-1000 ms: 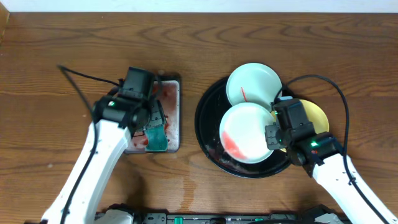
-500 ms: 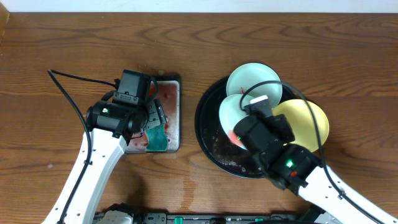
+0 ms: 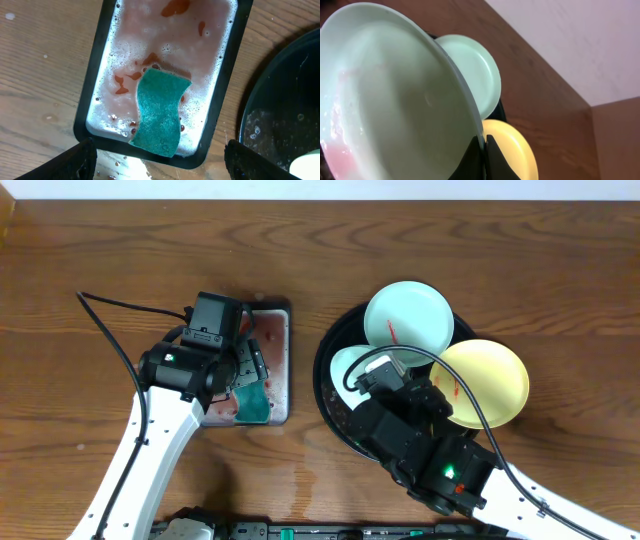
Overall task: Clean dirty plates on tray and stack at the side
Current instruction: 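Lift the cleaned green plate with the right gripper off the tray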
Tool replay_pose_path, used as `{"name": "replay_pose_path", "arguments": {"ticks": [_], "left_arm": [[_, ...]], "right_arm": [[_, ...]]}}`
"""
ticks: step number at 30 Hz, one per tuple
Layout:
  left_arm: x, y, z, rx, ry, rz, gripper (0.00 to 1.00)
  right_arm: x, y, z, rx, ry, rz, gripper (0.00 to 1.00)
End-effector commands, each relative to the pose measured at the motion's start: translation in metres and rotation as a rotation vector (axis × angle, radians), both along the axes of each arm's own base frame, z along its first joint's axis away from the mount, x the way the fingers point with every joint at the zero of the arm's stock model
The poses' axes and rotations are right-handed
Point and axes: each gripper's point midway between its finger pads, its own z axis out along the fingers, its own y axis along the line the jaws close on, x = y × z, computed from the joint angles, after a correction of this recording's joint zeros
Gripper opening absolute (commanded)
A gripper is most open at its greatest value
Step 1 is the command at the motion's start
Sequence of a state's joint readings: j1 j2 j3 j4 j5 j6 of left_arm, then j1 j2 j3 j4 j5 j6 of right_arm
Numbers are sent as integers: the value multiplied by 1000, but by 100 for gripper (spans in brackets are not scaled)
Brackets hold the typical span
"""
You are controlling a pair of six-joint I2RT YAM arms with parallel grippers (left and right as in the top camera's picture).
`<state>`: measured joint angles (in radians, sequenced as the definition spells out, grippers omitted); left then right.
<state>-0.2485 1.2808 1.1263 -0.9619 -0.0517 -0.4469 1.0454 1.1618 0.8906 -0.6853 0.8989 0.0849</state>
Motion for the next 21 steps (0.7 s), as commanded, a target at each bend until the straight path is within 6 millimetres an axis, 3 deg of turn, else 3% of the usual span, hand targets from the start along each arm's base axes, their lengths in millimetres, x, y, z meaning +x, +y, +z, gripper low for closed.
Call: {"name": "replay_pose_path", "arguments": {"ticks": [1,21], "left_arm": [[5,2,8,4,-22,8,82],[5,2,8,4,-23,8,82]], "right_arm": [[1,0,26,-42,-90,-2,1],[-1,-1,32,-100,-119,6,1]]}}
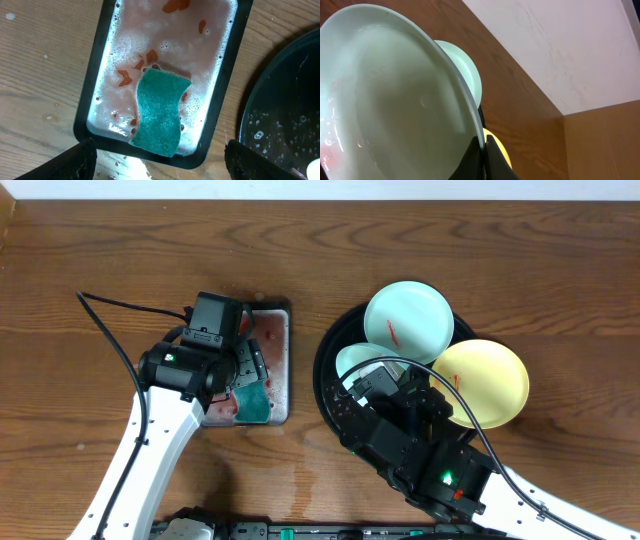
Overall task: Clean dirty plates on tray and stack at the side
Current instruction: 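Lift the cleaned green plate with the right gripper off the tray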
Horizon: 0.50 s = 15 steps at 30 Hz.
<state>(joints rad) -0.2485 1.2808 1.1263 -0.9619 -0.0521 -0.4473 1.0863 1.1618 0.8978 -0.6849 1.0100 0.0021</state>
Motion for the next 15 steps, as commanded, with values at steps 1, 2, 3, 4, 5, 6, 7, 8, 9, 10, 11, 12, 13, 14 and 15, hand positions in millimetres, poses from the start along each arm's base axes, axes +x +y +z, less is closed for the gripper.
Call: {"name": "replay_pose_path", "arguments": {"ticks": [1,2,3,4,5,6,7,8,9,10,11,12,13,14,15], "left_arm": [[5,2,8,4,-22,7,82],[5,2,8,4,-22,7,82],[5,2,8,4,-23,7,82],[5,2,8,4,-22,8,82],[5,2,8,3,-23,8,82],[5,2,8,4,-23,7,82],[5,2,8,3,-23,8,82],[5,2,8,4,-22,8,82],[5,2,8,3,-23,8,82],[5,2,8,3,-23,8,82],[5,2,8,3,-23,8,82],[5,2,8,3,-23,8,82],[5,2,8,4,-22,8,82],[5,2,8,3,-23,8,82],[5,2,8,3,-23,8,82]], "right_arm": [[0,1,17,11,-45,-7,1],[0,1,17,11,-45,-7,1],[0,1,17,11,-45,-7,1],[0,1,17,8,-44,-5,1],[0,1,17,3,-44,-3,1],[0,0,17,1,-44,-2,1],[0,0,17,1,-44,-2,1],[0,1,17,1,-44,-2,1],[0,1,17,1,-43,-2,1],[0,0,17,1,-44,-3,1],[0,0,17,1,-44,-2,1],[0,0,17,1,-44,-2,1],[0,0,17,1,-44,-2,1],[0,0,17,0,-44,-2,1],[0,0,17,1,-44,-2,1]]}}
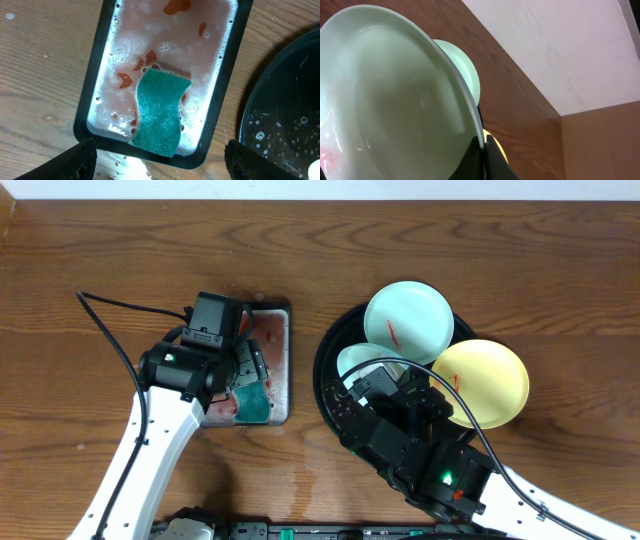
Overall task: Clean dirty plates on tray and stack at the side
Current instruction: 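Lift the cleaned green plate with the right gripper off the tray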
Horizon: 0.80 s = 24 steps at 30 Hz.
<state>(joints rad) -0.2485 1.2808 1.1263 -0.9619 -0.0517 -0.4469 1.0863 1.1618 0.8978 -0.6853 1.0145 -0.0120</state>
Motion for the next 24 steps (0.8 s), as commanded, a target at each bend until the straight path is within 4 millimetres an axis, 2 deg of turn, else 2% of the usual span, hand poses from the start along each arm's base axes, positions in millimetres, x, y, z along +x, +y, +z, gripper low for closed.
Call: {"name": "replay_pose_path", "arguments": {"ticks": [1,14,19,24], "left_arm": [[5,2,8,4,-22,8,82],[5,2,8,4,-22,8,82],[5,2,8,4,-22,8,82],[5,2,8,4,-23,8,83]], "right_arm": [[0,1,16,15,-42,-5,1],[1,-2,19,-34,-53,-1,1],[1,-19,49,-152,-208,-96,1],[-8,4,49,-189,-195,13,1]]}}
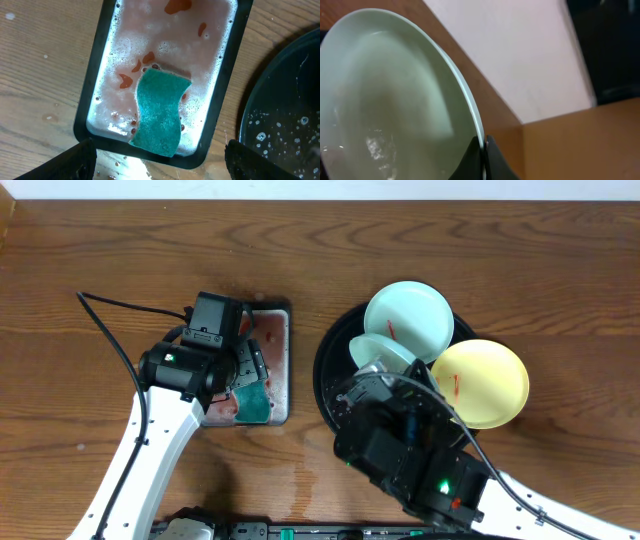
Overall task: Clean dirty plates on tray and stack at the side
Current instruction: 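Lift the cleaned green plate with the right gripper off the tray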
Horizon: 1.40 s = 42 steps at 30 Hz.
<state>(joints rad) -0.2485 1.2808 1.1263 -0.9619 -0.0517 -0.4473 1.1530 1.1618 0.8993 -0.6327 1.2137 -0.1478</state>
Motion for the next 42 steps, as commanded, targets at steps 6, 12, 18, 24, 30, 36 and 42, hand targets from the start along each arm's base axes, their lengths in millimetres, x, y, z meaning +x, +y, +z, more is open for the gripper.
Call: {"name": "replay_pose_path", "arguments": {"ticks": [6,12,18,24,30,36,42], "left_arm": [[5,2,8,4,-23,8,82],[5,2,8,4,-23,8,83],[5,2,8,4,-23,7,82],[5,2,8,4,-23,8,82],[5,2,8,4,-23,7,82],[5,2,8,4,-22,7,82],[5,2,8,4,-23,8,82]], "right_arm": [[-8,15,11,-13,-8,67,1],[-8,15,11,-13,-9,67,1],[-8,15,11,-10,-10,67,1],[-8,15,11,50,-19,48,1],[1,7,-8,297,51,-29,1],[10,10,-67,654,455,-70,1],[28,-16,-60,1015,611,-120,1]]}}
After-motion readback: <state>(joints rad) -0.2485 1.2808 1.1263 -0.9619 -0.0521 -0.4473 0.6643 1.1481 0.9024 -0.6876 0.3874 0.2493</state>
